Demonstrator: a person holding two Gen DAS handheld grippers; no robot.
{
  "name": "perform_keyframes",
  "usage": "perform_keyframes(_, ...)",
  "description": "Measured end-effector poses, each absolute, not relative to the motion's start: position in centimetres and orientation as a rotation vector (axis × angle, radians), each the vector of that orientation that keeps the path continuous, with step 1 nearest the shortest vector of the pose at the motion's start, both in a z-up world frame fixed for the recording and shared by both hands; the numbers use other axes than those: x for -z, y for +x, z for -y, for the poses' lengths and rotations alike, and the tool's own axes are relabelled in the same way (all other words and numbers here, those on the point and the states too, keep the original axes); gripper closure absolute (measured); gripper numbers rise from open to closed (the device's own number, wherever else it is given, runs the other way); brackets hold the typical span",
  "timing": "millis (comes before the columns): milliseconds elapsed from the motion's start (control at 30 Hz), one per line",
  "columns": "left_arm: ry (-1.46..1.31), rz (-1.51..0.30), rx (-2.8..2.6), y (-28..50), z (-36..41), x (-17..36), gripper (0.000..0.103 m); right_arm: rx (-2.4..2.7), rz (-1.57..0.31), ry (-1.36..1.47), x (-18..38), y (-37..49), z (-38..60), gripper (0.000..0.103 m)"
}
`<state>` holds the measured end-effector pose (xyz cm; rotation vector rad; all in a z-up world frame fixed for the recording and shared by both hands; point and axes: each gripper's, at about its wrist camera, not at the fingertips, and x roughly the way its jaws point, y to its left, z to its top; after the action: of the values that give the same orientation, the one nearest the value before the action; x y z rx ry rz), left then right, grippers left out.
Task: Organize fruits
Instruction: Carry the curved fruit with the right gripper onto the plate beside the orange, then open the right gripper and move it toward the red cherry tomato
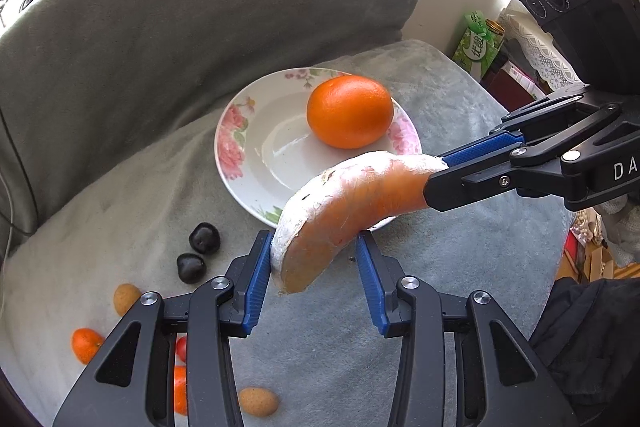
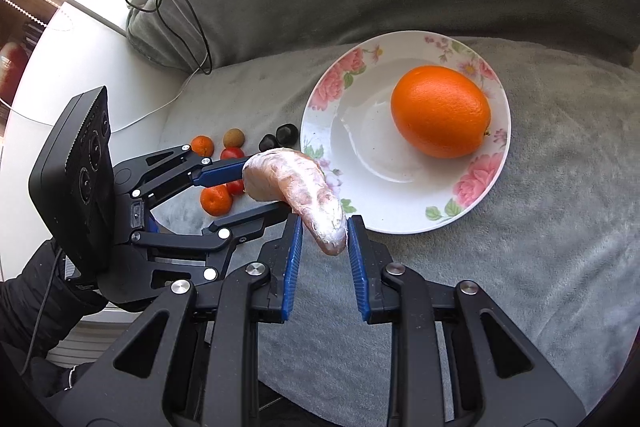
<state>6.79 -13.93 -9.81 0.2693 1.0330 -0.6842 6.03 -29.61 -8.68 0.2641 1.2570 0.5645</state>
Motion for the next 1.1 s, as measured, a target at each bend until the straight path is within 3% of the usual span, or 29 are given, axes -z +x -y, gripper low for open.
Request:
perform_keyframes(600, 0.302, -1.043, 0.679, 8.1, 17.0, 10.4, 0.062, -0.462, -1.235, 0.279, 9.4, 6.7, 33.6, 0.078)
perform_keyframes(633, 0.29, -1.049, 0.679, 8.2, 16.9, 10.4, 0.062, -0.452, -1.235, 0.284, 9.4, 6.7, 33.9, 0.074)
perform_keyframes(733, 0.271, -1.048, 0.669, 8.3, 16.4, 10.1, 0.062, -0.423, -1.214, 0.293, 9.2, 6.5, 34.6, 0.043)
perform_keyframes(767, 0.271, -1.048, 0.665, 8.3, 16.3, 10.0, 0.062, -0.417, -1.205, 0.293, 9.0, 6.4, 34.8, 0.039)
perform_keyframes(1100, 0.223, -1.045, 0.626, 8.1, 14.6, 9.2, 0.062, -0.387, -1.197, 0.304, 8.5, 5.7, 35.0, 0.039)
